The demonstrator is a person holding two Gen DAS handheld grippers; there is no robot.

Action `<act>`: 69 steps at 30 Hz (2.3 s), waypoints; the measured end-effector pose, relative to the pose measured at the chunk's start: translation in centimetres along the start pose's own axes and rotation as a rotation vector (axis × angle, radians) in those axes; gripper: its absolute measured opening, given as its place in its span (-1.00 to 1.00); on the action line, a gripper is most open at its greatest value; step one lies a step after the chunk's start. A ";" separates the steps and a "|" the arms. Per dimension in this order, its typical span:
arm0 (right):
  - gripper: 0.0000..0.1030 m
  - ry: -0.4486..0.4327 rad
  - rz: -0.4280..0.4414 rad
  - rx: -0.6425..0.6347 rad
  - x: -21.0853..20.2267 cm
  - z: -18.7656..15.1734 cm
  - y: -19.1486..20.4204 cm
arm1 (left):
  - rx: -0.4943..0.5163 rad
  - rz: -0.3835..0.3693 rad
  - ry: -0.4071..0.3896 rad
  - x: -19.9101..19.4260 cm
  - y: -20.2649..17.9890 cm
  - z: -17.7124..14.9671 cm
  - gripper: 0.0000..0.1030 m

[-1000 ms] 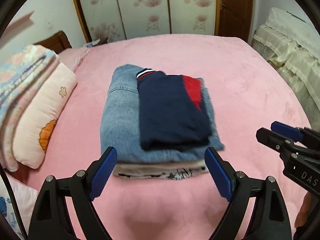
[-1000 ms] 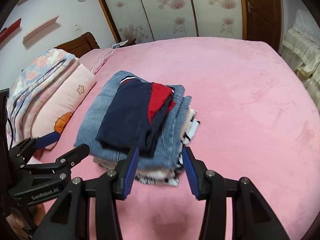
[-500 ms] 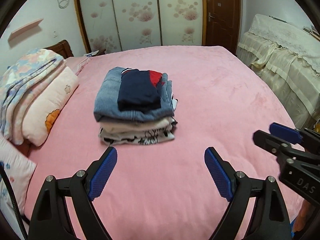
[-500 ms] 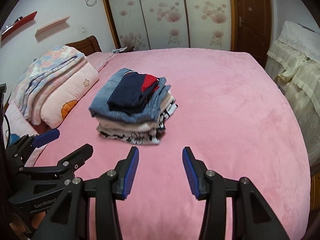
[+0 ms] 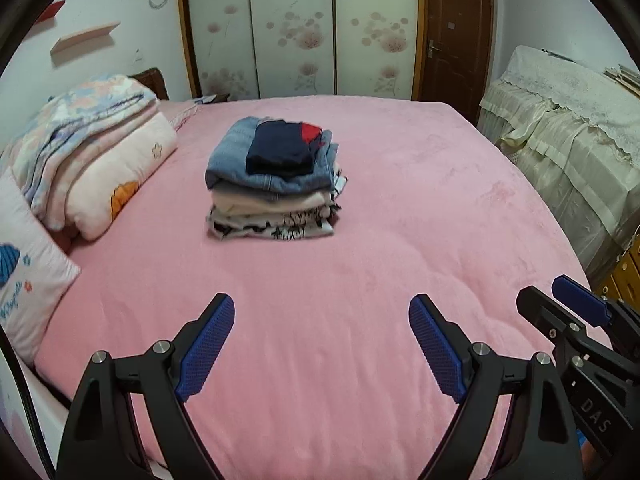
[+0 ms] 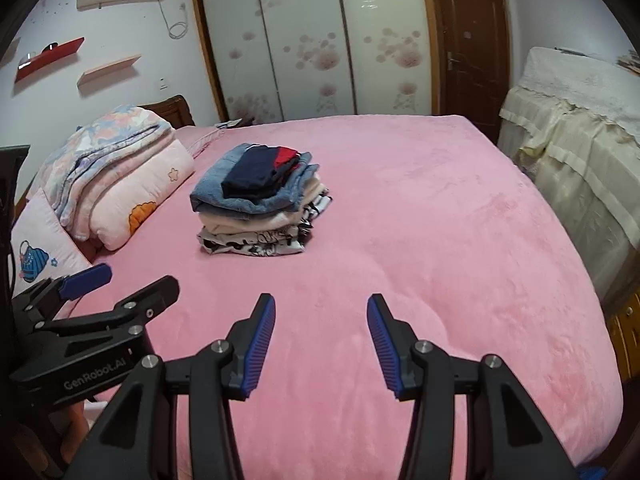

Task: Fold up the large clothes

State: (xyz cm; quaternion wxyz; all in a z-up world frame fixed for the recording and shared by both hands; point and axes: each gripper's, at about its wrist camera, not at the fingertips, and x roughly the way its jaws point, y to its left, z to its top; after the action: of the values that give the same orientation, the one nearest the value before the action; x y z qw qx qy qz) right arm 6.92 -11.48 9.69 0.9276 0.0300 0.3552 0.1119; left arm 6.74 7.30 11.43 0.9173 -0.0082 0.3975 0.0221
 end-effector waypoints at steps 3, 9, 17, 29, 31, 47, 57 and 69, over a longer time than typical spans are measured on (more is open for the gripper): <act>-0.06 0.025 -0.005 0.017 -0.4 -1.3 -0.3 | -0.002 0.000 0.019 -0.4 -0.3 -1.5 0.71; -0.06 0.056 0.016 0.049 -0.7 -3.6 -0.7 | 0.002 -0.016 0.081 0.2 -0.8 -4.0 0.71; -0.06 0.083 0.006 0.021 -0.8 -5.6 -0.3 | -0.010 -0.024 0.127 0.4 -0.8 -6.0 0.71; -0.06 0.104 0.011 0.016 -0.5 -7.3 -0.3 | -0.025 -0.024 0.151 0.5 -0.6 -6.8 0.71; -0.06 0.106 0.012 0.017 -0.5 -7.5 -0.3 | -0.024 -0.021 0.153 0.5 -0.6 -6.9 0.71; -0.06 0.113 0.005 0.016 -0.4 -7.9 -0.3 | -0.025 -0.024 0.161 0.7 -0.7 -7.3 0.71; -0.06 0.113 0.004 0.014 -0.4 -7.9 -0.3 | -0.024 -0.024 0.165 0.9 -0.7 -7.4 0.71; -0.06 0.119 0.001 0.015 -0.3 -8.0 -0.4 | -0.025 -0.023 0.169 1.0 -0.9 -7.6 0.71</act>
State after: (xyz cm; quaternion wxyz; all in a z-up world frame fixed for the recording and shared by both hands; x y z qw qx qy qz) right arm 1.48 -12.14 3.81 0.9044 0.0302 0.4108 0.1113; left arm 1.91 6.18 5.45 0.8805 -0.0262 0.4731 0.0157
